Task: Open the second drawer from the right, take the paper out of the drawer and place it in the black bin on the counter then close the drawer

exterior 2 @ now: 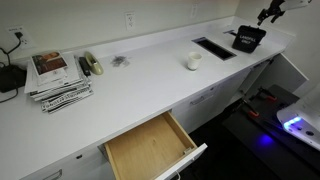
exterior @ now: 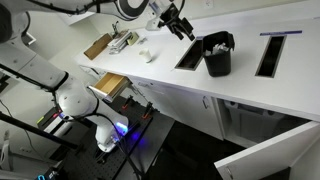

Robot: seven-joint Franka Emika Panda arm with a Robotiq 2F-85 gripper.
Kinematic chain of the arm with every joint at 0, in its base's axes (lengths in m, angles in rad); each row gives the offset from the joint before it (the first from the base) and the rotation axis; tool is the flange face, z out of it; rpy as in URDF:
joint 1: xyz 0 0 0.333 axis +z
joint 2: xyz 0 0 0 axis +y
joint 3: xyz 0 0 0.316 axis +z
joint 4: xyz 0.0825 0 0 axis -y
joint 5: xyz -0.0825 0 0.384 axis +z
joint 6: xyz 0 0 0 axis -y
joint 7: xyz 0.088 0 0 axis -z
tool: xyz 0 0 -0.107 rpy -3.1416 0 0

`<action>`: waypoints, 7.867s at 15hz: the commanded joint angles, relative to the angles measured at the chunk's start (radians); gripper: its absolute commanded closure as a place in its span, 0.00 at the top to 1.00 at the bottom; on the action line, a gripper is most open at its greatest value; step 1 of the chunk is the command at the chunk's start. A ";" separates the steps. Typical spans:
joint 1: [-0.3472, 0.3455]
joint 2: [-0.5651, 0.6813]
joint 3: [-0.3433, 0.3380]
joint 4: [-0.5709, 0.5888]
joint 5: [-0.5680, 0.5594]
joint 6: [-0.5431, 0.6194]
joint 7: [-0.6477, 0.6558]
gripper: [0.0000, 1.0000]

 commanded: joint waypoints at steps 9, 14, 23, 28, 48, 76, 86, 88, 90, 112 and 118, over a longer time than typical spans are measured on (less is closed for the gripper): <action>0.242 -0.454 0.305 -0.432 -0.097 -0.036 -0.052 1.00; 0.416 -0.435 0.426 -0.426 -0.060 -0.058 -0.073 1.00; 0.548 -0.430 0.511 -0.427 -0.030 -0.066 -0.064 1.00; 0.559 -0.415 0.484 -0.416 -0.016 -0.051 -0.116 1.00; 0.863 0.198 0.764 0.124 0.374 -0.068 -0.821 1.00; 1.138 0.713 0.869 0.389 -0.203 -0.092 -1.292 0.00; 1.304 0.823 0.748 0.470 -0.268 -0.099 -1.429 0.01; 1.304 0.823 0.747 0.476 -0.270 -0.102 -1.429 0.00; 1.322 0.857 0.718 0.498 -0.309 -0.096 -1.456 0.00; 1.418 0.978 0.475 0.620 -0.869 -0.030 -1.429 0.00; 1.355 0.979 0.473 0.626 -0.938 -0.033 -1.421 0.00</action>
